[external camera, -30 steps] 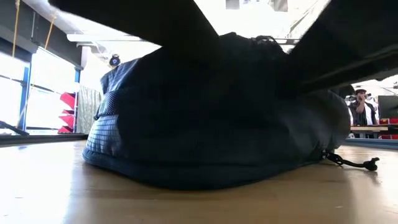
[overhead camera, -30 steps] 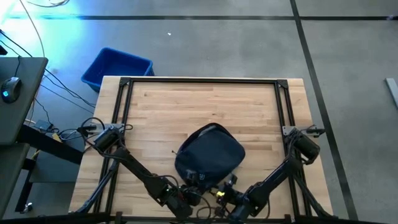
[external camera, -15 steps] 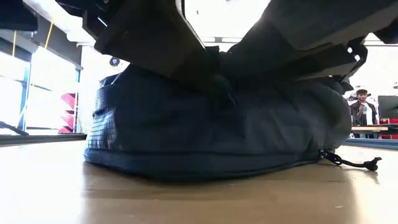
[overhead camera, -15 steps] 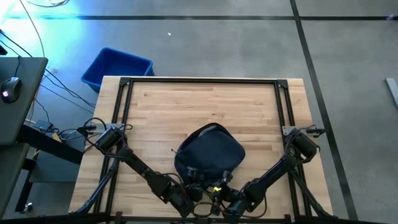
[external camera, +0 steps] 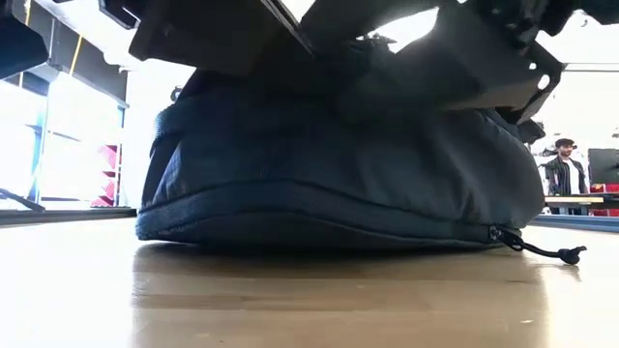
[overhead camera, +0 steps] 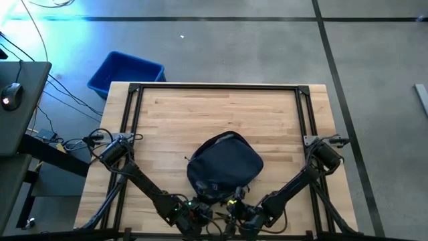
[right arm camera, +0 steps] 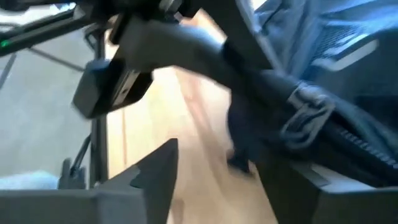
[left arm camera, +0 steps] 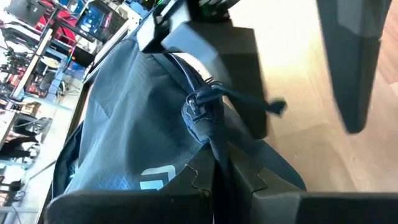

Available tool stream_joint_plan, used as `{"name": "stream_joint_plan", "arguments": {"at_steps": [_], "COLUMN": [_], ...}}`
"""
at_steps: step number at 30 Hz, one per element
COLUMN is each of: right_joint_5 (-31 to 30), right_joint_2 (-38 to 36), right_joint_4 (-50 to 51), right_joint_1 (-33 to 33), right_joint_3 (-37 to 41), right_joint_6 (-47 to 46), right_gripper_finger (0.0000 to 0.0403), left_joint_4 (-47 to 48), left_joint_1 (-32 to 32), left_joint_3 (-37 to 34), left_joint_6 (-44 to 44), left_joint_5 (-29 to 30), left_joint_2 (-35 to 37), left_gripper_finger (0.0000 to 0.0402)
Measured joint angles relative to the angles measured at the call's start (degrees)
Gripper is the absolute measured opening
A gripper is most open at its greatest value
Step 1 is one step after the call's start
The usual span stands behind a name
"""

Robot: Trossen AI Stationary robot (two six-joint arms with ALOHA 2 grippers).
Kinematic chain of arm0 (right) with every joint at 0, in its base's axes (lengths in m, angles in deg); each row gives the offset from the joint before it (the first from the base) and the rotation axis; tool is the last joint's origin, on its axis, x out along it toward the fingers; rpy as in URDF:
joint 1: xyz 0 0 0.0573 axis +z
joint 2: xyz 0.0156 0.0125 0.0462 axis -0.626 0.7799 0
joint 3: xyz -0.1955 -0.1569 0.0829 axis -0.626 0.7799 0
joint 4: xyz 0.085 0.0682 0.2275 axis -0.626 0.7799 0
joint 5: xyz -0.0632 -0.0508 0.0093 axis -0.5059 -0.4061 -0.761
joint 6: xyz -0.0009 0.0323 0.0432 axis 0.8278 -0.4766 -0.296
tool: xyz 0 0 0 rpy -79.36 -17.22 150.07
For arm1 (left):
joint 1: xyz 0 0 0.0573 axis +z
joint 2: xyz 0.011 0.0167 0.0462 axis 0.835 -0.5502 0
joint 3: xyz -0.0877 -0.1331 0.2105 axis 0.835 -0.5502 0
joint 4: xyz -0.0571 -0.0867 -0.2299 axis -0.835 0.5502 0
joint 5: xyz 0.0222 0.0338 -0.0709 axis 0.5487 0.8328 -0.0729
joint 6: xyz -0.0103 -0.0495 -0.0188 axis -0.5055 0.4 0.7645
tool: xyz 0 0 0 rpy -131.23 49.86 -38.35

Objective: Unpack backpack
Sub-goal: Close the black backpack

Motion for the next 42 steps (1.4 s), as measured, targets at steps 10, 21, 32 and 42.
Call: {"name": "stream_joint_plan", "arguments": {"at_steps": [10,21,32,42], "right_joint_5": [-3.68,2.19,7.19,5.21], "right_joint_2": [0.00,-0.09,-0.30,-4.74], "right_joint_4": [0.97,23.90,50.95,45.19], "right_joint_1": [-0.57,-0.19,1.75,5.32], "right_joint_3": [0.00,-5.32,-7.56,-7.52], "right_joint_6": [-1.53,-8.70,-19.79,-15.22], "right_gripper_finger": [0.0147,0.0003,0.0001,0.0000], "left_joint_4": [0.08,11.67,24.96,61.33], "left_joint_1": [-0.09,-1.20,-1.91,-3.05], "left_joint_3": [0.04,0.04,0.02,-0.28], "left_joint_6": [-1.41,7.91,19.47,47.29], "left_joint_5": [0.14,-0.79,-0.05,4.43], "left_joint_2": [0.00,0.00,0.00,0.02], "left_gripper_finger": [0.0000,0.0000,0.0000,0.0000]}}
